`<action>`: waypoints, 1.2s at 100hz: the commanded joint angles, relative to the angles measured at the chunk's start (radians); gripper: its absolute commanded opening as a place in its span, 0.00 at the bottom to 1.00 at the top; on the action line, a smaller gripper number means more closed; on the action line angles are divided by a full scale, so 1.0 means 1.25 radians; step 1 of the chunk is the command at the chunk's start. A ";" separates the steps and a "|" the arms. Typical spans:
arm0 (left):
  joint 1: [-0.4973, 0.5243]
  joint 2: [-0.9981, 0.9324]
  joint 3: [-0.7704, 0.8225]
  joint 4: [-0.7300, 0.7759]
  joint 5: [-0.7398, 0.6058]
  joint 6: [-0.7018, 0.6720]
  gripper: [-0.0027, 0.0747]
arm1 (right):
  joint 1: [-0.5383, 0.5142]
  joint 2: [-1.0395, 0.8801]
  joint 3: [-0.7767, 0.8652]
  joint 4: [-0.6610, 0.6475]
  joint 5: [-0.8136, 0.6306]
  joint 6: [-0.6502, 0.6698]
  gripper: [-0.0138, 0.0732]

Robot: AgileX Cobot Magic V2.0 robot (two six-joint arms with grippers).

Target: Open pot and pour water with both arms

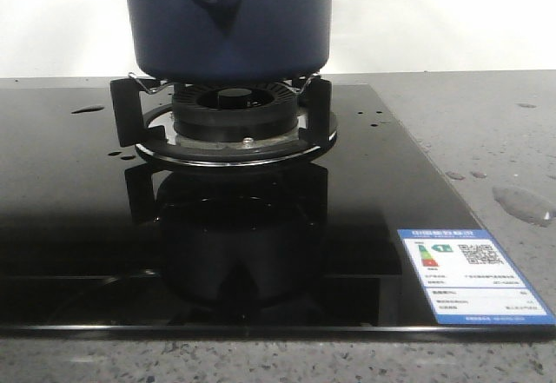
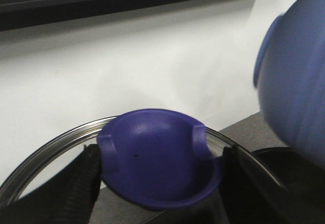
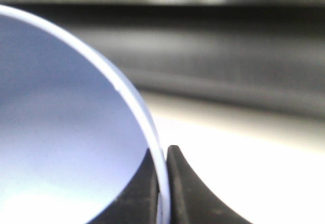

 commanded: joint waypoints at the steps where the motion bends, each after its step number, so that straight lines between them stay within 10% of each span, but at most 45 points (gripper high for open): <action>1: 0.001 -0.023 -0.029 -0.100 0.019 -0.001 0.52 | -0.025 -0.073 -0.070 0.020 0.110 -0.003 0.10; 49: 0.000 -0.023 -0.029 -0.214 0.167 -0.001 0.52 | -0.343 -0.108 -0.275 0.019 1.204 0.131 0.10; 120: -0.074 -0.014 -0.029 -0.228 0.153 0.039 0.52 | -0.517 -0.108 -0.006 0.012 1.191 0.139 0.10</action>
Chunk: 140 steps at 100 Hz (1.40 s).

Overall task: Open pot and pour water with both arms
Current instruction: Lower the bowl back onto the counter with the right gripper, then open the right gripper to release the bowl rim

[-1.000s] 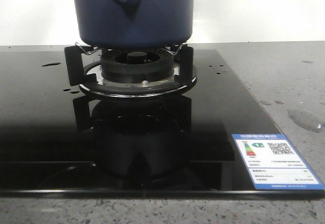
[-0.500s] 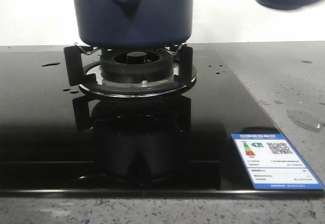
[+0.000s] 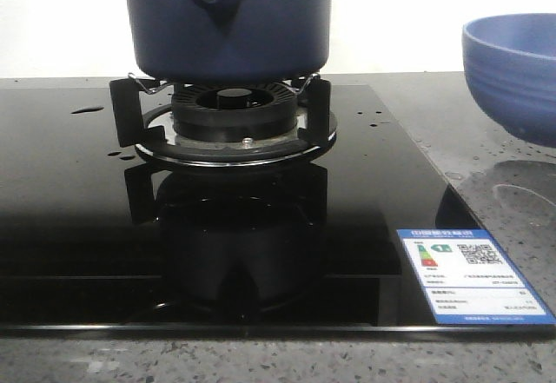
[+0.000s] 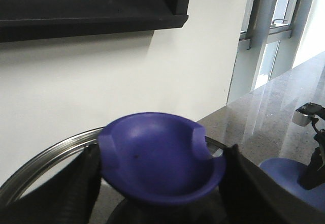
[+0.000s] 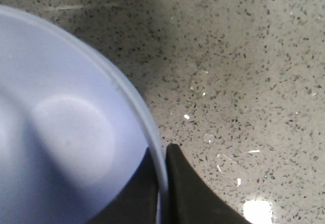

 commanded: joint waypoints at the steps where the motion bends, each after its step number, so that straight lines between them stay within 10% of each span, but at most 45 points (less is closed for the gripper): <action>1: -0.006 -0.024 -0.029 -0.082 0.004 0.003 0.52 | -0.005 -0.028 -0.013 0.004 -0.039 0.001 0.10; 67: -0.006 -0.024 -0.029 -0.080 0.004 0.003 0.52 | -0.005 0.006 -0.013 -0.014 -0.012 -0.009 0.11; 98: -0.006 -0.024 -0.029 -0.079 0.016 0.003 0.52 | -0.005 0.004 -0.056 -0.014 0.035 -0.015 0.69; 140: -0.052 -0.006 -0.029 -0.048 0.052 0.007 0.52 | -0.005 -0.164 -0.165 0.085 0.040 -0.030 0.70</action>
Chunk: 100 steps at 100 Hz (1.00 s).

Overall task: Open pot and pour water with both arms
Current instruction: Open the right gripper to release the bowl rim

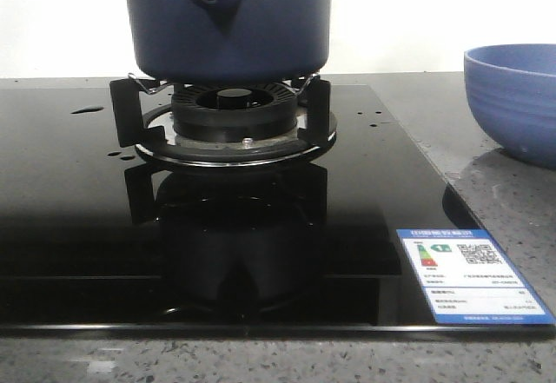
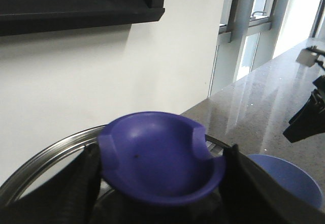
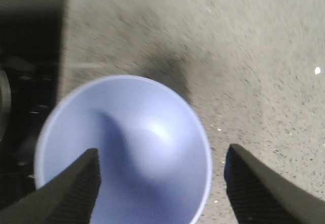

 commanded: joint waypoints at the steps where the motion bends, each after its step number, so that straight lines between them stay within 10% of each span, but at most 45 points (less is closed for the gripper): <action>1: -0.029 -0.010 -0.029 -0.064 0.009 0.005 0.52 | -0.004 -0.056 -0.027 0.033 -0.027 -0.015 0.70; 100: -0.142 0.156 -0.029 -0.105 -0.038 0.144 0.52 | -0.004 -0.138 -0.026 0.033 0.001 -0.021 0.70</action>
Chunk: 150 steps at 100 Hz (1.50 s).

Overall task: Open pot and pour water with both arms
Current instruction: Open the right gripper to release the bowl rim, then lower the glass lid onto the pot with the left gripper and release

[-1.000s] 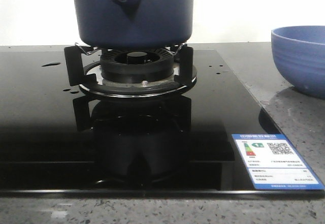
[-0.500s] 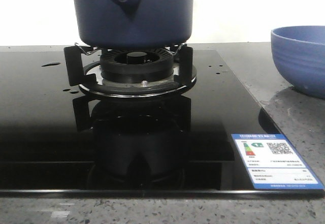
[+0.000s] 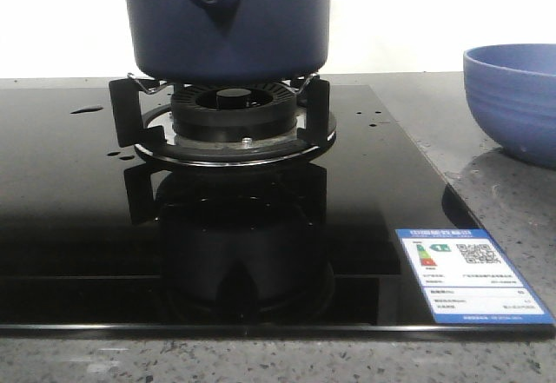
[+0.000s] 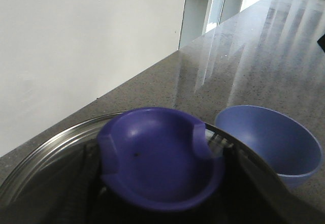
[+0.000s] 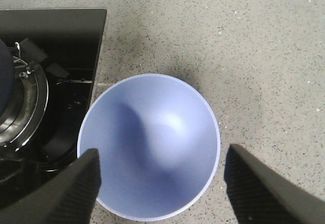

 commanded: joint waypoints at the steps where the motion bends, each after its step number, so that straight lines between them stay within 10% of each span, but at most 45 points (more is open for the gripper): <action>1: -0.005 -0.028 -0.029 -0.066 0.009 0.006 0.52 | -0.004 -0.017 -0.026 0.016 -0.033 -0.009 0.70; 87: -0.005 -0.013 -0.029 0.003 0.009 0.006 0.53 | -0.004 -0.017 -0.024 0.016 -0.033 -0.009 0.70; 110: -0.001 -0.015 -0.029 -0.016 0.025 0.006 0.77 | -0.004 -0.017 -0.008 0.016 -0.039 -0.009 0.70; 150: 0.144 -0.166 -0.029 -0.034 0.098 -0.036 0.75 | -0.004 -0.019 -0.006 0.061 -0.067 -0.016 0.65</action>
